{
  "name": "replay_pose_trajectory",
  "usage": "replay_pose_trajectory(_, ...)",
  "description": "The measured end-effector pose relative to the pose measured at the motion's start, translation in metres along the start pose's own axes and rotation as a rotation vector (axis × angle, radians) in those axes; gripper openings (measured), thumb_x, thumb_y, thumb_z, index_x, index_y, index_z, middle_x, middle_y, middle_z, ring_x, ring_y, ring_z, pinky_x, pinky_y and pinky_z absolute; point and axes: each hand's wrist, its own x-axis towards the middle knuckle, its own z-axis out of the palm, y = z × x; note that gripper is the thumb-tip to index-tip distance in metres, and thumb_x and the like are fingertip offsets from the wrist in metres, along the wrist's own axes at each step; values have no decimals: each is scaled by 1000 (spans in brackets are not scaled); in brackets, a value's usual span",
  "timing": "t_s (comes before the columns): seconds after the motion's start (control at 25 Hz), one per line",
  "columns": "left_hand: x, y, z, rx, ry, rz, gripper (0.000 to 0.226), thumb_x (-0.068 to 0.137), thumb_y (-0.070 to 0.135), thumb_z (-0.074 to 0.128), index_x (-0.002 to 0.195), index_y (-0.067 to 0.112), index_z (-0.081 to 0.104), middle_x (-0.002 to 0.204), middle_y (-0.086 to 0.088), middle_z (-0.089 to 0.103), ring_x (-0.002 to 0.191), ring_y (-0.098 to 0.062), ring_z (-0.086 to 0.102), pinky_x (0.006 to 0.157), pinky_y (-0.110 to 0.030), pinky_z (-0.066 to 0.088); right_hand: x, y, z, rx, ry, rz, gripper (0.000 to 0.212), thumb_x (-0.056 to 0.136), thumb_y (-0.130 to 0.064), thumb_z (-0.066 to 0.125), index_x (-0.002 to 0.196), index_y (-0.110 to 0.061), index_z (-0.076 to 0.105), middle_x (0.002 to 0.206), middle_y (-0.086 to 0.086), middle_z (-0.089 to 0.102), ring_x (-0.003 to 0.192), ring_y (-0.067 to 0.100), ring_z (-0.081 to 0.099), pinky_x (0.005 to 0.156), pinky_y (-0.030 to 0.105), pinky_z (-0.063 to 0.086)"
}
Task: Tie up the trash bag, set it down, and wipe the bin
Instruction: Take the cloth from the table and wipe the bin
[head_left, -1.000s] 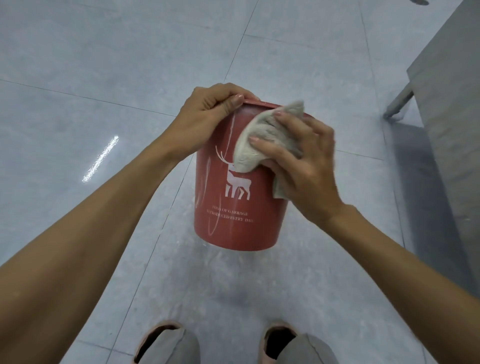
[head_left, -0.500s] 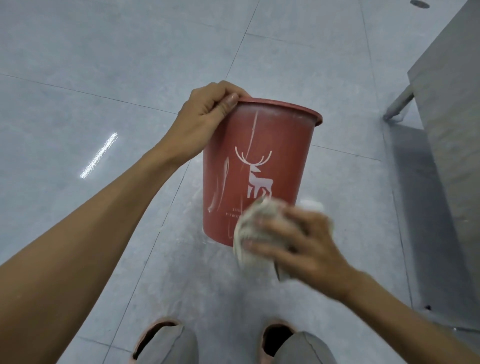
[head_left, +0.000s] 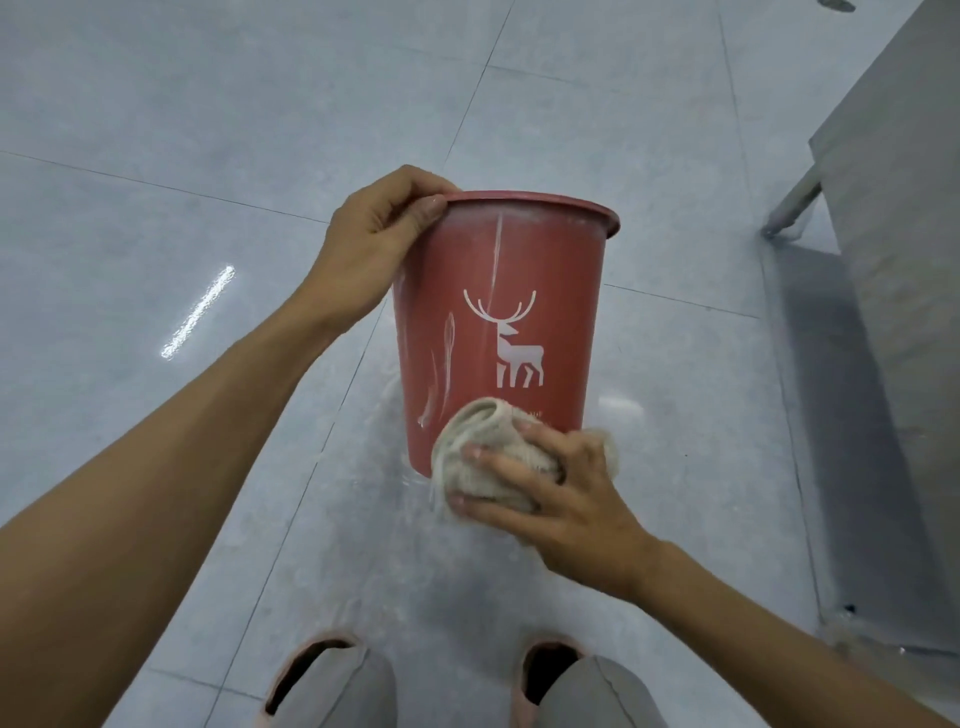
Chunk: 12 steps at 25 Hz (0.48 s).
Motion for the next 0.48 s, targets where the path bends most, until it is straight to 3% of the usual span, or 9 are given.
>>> replay_pose_trajectory(0.08, -2, 2, 2, -28, 28, 5, 17, 100, 17, 52, 103, 20, 68, 101, 7, 69, 97, -3, 61, 91, -24, 48, -2, 5, -14, 15, -93, -182, 54, 84, -12, 67, 132, -37, 60, 150, -2, 44, 133, 33, 38, 95, 48, 39)
replay_pose_trajectory(0.12, -1, 4, 2, -39, 27, 17, 17, 100, 17, 52, 103, 19, 69, 98, 9, 69, 95, 0, 62, 88, -18, 48, 8, 15, -21, 14, -75, -173, 51, 86, -12, 65, 131, -35, 60, 151, 2, 45, 132, 34, 40, 94, 47, 39)
replay_pose_trajectory(0.2, 4, 9, 2, -38, 14, 48, 18, 100, 15, 53, 104, 16, 70, 98, 10, 69, 93, 3, 62, 85, -12, 46, 41, 47, -31, -7, 90, 67, 42, 91, -13, 69, 129, -31, 66, 148, 11, 51, 128, 35, 44, 91, 48, 43)
replay_pose_trajectory(0.28, 11, 15, 3, -11, -17, 65, 19, 100, 15, 52, 107, 14, 70, 102, 4, 70, 96, -1, 62, 89, -18, 48, 76, 72, -36, -50, 202, 304, 31, 93, -19, 71, 122, -30, 70, 144, 12, 54, 127, 37, 46, 89, 51, 44)
replay_pose_trajectory(0.36, 15, 18, 1, -6, -49, 56, 20, 101, 13, 50, 109, 11, 69, 107, -3, 70, 101, -6, 62, 95, -25, 49, 95, 74, -28, -81, 227, 326, 24, 96, -27, 67, 119, -31, 72, 142, 12, 56, 128, 38, 44, 91, 50, 44)
replay_pose_trajectory(0.48, 14, 19, 0, 2, -92, 49, 21, 101, 12, 50, 110, 7, 69, 108, -3, 70, 101, -5, 62, 94, -20, 48, 89, 50, -8, -93, 240, 208, 23, 95, -29, 65, 116, -35, 73, 142, 9, 57, 131, 35, 38, 90, 47, 42)
